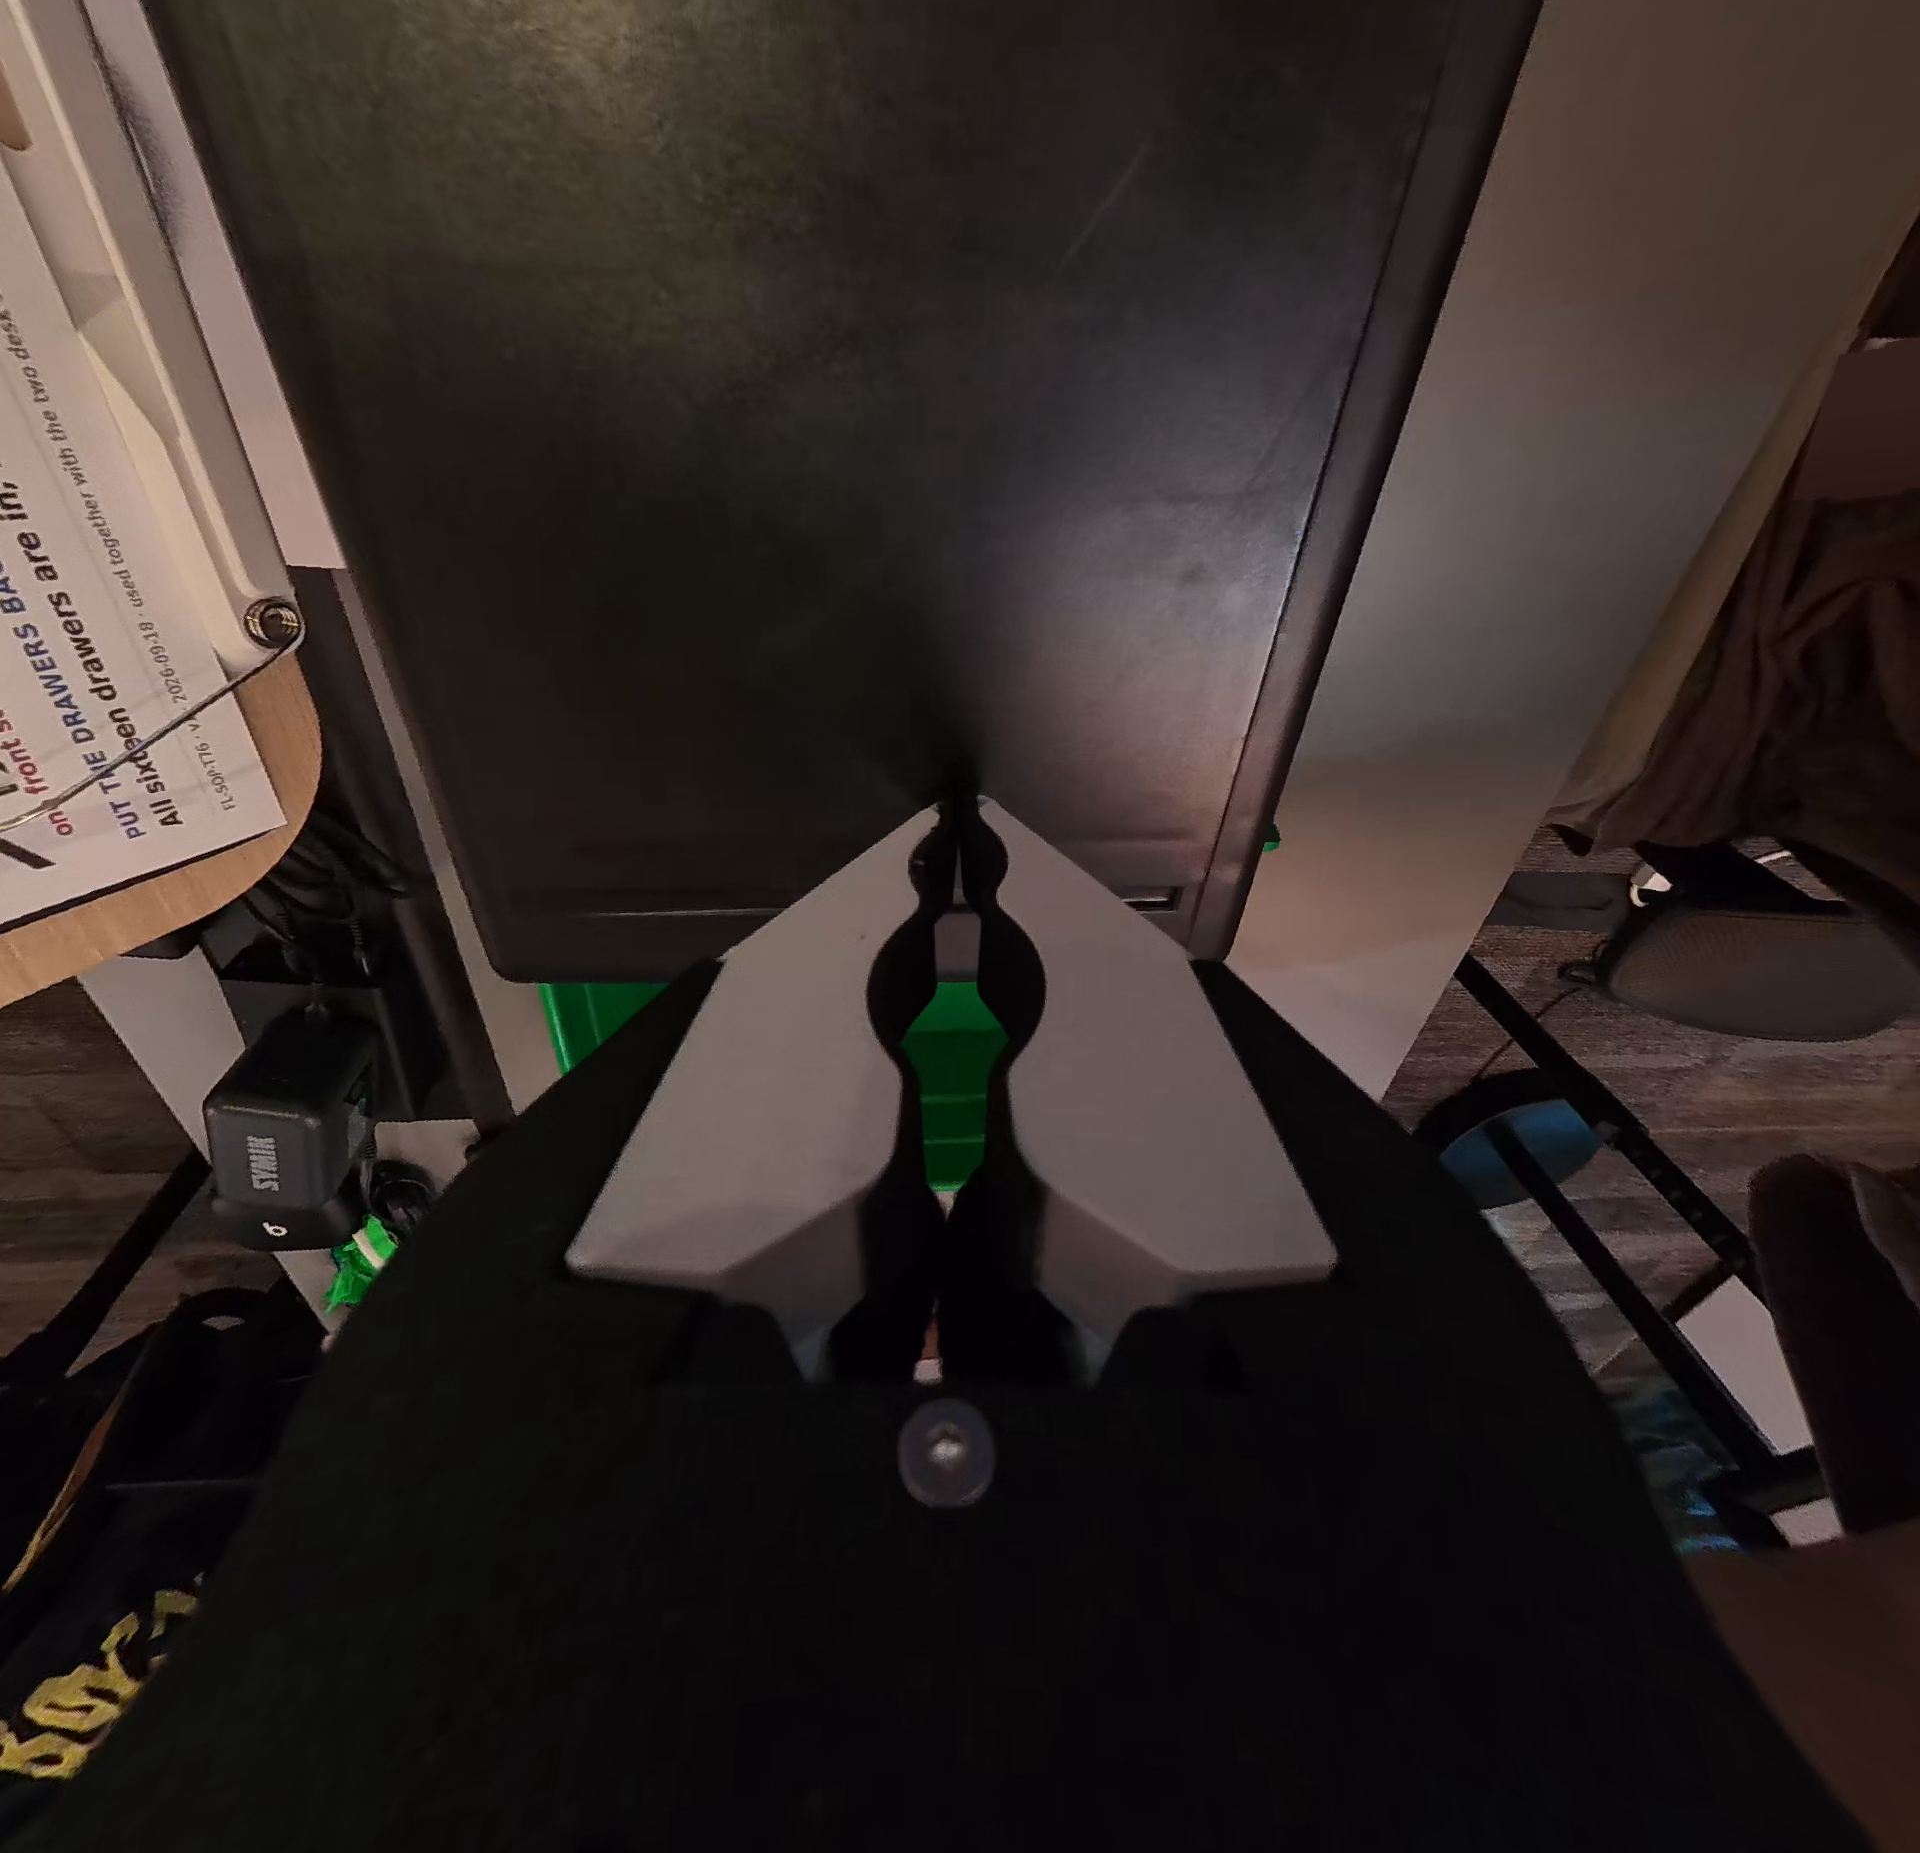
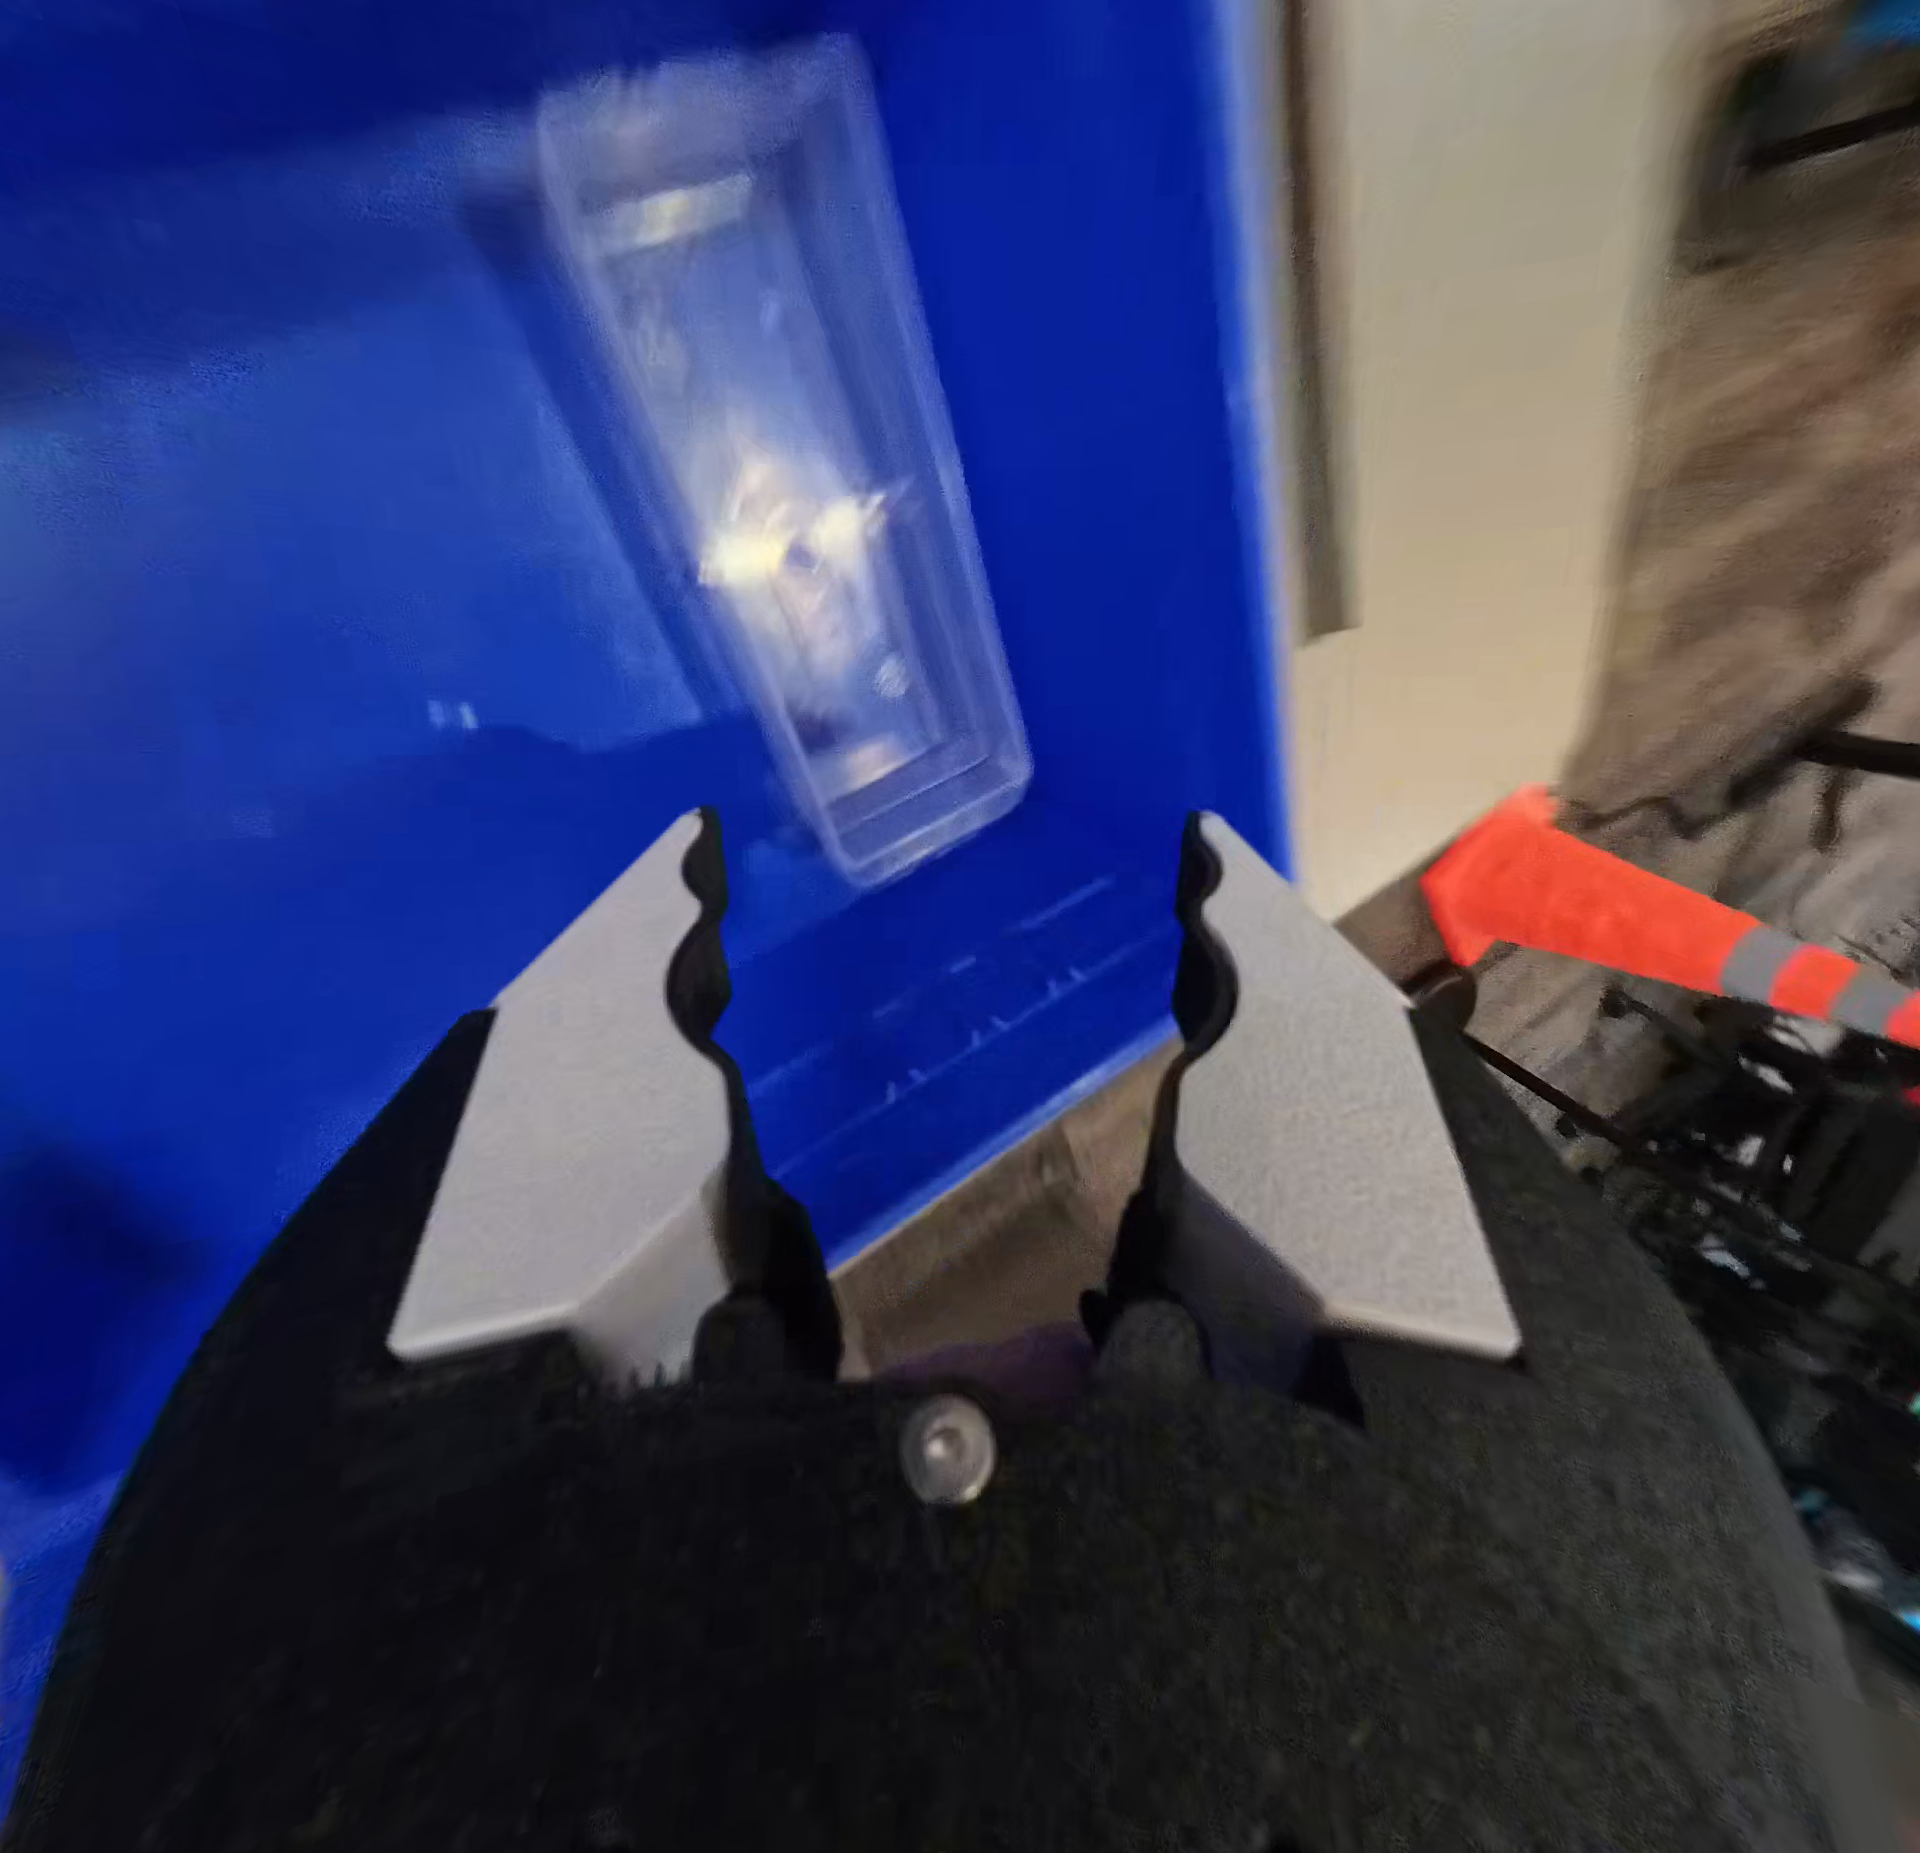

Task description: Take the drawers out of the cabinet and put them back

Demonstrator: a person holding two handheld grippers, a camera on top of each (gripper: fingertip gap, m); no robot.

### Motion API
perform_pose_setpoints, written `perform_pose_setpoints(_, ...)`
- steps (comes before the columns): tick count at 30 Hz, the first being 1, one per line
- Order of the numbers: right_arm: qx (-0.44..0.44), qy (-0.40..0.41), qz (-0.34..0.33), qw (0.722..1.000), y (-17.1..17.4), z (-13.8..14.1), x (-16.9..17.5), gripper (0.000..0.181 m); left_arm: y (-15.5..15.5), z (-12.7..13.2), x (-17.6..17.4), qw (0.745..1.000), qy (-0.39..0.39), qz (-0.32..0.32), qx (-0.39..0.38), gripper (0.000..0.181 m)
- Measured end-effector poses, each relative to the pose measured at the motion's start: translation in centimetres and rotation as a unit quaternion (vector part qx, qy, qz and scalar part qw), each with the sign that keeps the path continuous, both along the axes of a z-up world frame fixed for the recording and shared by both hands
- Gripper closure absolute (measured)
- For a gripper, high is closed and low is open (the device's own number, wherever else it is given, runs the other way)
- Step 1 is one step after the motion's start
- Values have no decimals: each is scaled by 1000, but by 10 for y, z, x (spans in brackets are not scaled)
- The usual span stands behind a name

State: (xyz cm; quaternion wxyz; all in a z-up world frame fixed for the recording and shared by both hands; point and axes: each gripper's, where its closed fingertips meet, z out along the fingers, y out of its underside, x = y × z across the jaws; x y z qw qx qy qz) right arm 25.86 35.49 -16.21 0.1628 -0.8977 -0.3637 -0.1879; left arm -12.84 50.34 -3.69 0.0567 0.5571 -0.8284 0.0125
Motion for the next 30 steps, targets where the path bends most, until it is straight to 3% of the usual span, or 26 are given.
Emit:
perform_pose_setpoints(2, 149, 57, -61, 985, 5, 55, -25, 100, 0, 0, 0, 1000, -4, -6, 9, 181)
perform_pose_setpoints(3, 221, 112, -92, 964, 4, 82, -46, 100, 0, 0, 0, 1000, -6, -9, 13, 181)
perform_pose_setpoints(6, 415, 227, -178, 863, -14, 137, -108, 106, 0, 0, 0, 1000, -13, -8, 18, 181)
perform_pose_setpoints(9, 497, 253, -211, 803, -41, 127, -192, 112, 0, 0, 0, 1000, -26, 4, 11, 181)
perform_pose_setpoints(11, 520, 316, -226, 761, -44, 99, -263, 133, 0, 0, 0, 999, -32, 14, 3, 181)
perform_pose_setpoints(12, 509, 347, -223, 756, -39, 77, -300, 144, 0, 0, 0, 999, -34, 16, -2, 181)
perform_pose_setpoints(13, 491, 351, -232, 763, -33, 52, -327, 147, 0, 0, 1, 999, -34, 17, -7, 181)
perform_pose_setpoints(15, 455, 294, -219, 812, -17, 11, -359, 145, 0, 0, 1, 999, -33, 17, -12, 181)
perform_pose_setpoints(17, 466, 151, -170, 855, -1, 2, -363, 146, 0, 0, 1, 999, -33, 18, -11, 181)
perform_pose_setpoints(19, 463, 0, -96, 881, 17, 5, -362, 148, 0, 0, 1, 999, -34, 19, -9, 181)
perform_pose_setpoints(21, 450, -101, -25, 887, 37, 1, -365, 151, 0, 0, 1, 999, -34, 20, -8, 181)
perform_pose_setpoints(24, 441, -219, 54, 868, 60, -9, -364, 157, 0, 0, 1, 999, -34, 23, -9, 181)
perform_pose_setpoints(30, 415, -244, 100, 871, 77, -35, -364, 160, 0, 0, 1, 999, -39, 26, -20, 181)
